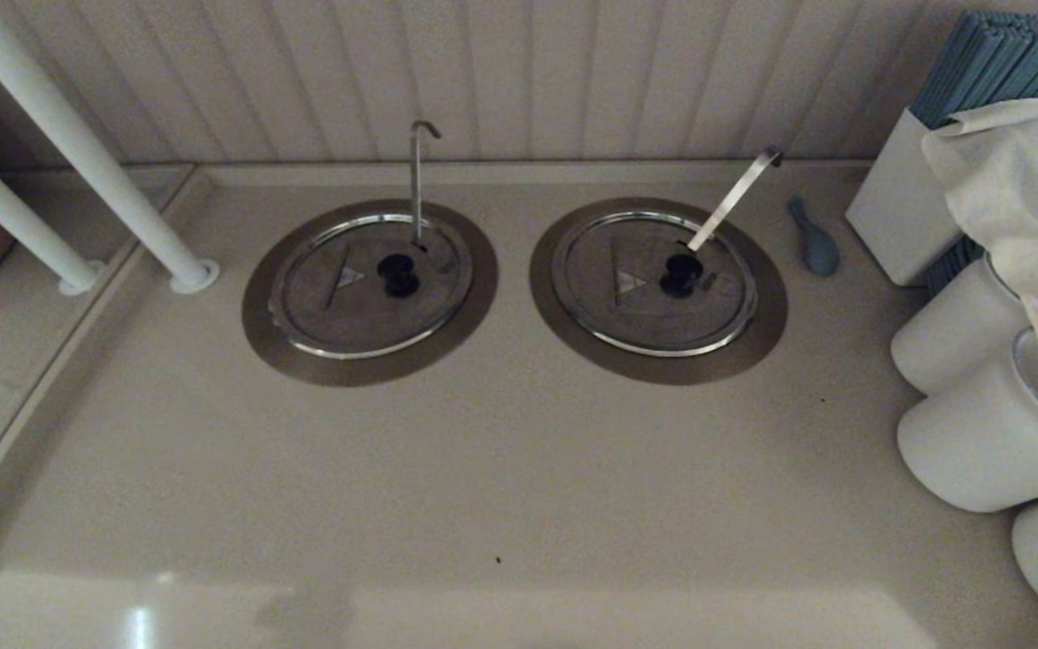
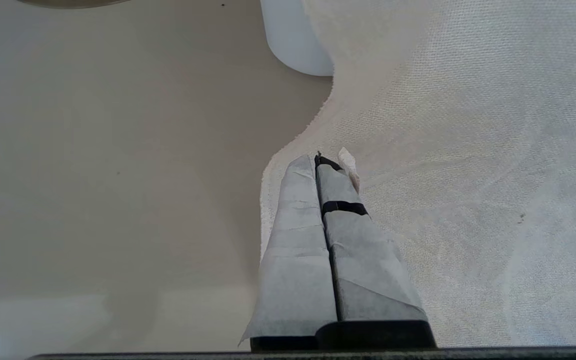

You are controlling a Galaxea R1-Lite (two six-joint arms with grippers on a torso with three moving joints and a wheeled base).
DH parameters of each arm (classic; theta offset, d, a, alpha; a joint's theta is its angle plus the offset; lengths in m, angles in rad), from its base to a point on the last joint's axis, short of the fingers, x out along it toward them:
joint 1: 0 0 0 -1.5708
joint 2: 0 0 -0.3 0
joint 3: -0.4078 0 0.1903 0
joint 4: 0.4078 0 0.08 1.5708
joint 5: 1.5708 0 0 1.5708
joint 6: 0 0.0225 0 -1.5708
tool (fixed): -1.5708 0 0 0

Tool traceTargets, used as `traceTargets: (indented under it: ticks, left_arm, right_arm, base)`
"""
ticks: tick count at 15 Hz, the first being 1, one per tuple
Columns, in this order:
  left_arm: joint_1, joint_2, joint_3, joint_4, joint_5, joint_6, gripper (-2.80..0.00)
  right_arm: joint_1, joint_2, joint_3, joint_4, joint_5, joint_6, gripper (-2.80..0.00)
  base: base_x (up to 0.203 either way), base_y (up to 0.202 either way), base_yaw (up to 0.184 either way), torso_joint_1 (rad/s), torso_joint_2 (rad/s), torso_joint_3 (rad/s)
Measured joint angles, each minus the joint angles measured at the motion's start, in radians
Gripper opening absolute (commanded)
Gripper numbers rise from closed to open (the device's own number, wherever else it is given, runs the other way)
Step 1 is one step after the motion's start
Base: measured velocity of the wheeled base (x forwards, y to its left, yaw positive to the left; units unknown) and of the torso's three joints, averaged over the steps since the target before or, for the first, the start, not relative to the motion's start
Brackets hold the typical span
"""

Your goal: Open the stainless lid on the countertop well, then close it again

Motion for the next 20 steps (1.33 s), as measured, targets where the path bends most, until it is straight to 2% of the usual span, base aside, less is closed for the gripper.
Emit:
traceTargets:
  ticks: [2,5,7,9,11,13,15,17,20]
  left_arm:
    - [0.009,-0.174,-0.002,0.118,0.089,0.049,-2.80]
    - [0.105,-0.361,-0.002,0.278,0.198,0.181,-2.80]
    - [0.143,-0.411,-0.002,0.301,0.256,0.200,-2.80]
    - [0.193,-0.433,-0.002,0.301,0.261,0.203,-2.80]
    - [0.254,-0.466,0.016,0.300,0.200,0.239,-2.80]
    - [0.273,-0.542,0.069,0.301,0.096,0.263,-2.80]
    - [0.281,-0.642,0.198,0.291,-0.001,0.254,-2.80]
    - [0.283,-0.695,0.365,0.238,-0.083,0.200,-2.80]
    - [0.285,-0.725,0.582,0.083,-0.171,0.174,-2.80]
  right_arm:
    - [0.001,0.000,0.000,0.000,-0.001,0.000,-2.80]
    - [0.001,0.000,0.000,0.000,0.000,0.000,-2.80]
    - [0.001,0.000,0.000,0.000,-0.001,0.000,-2.80]
    - [0.000,0.000,0.000,0.000,-0.001,0.000,-2.80]
    - [0.000,0.000,0.000,0.000,0.000,0.000,-2.80]
    - [0.000,0.000,0.000,0.000,-0.001,0.000,-2.80]
    - [0.000,0.000,0.000,0.000,-0.001,0.000,-2.80]
    - [0.000,0.000,0.000,0.000,0.000,0.000,-2.80]
    - [0.001,0.000,0.000,0.000,-0.001,0.000,-2.80]
  base:
    - [0.000,0.000,0.000,0.000,0.00,0.000]
    - [0.000,0.000,0.000,0.000,0.00,0.000]
    - [0.000,0.000,0.000,0.000,0.00,0.000]
    - [0.000,0.000,0.000,0.000,0.00,0.000]
    - [0.000,0.000,0.000,0.000,0.00,0.000]
    - [0.000,0.000,0.000,0.000,0.00,0.000]
    - [0.000,0.000,0.000,0.000,0.00,0.000]
    - [0.000,0.000,0.000,0.000,0.00,0.000]
    - [0.000,0.000,0.000,0.000,0.00,0.000]
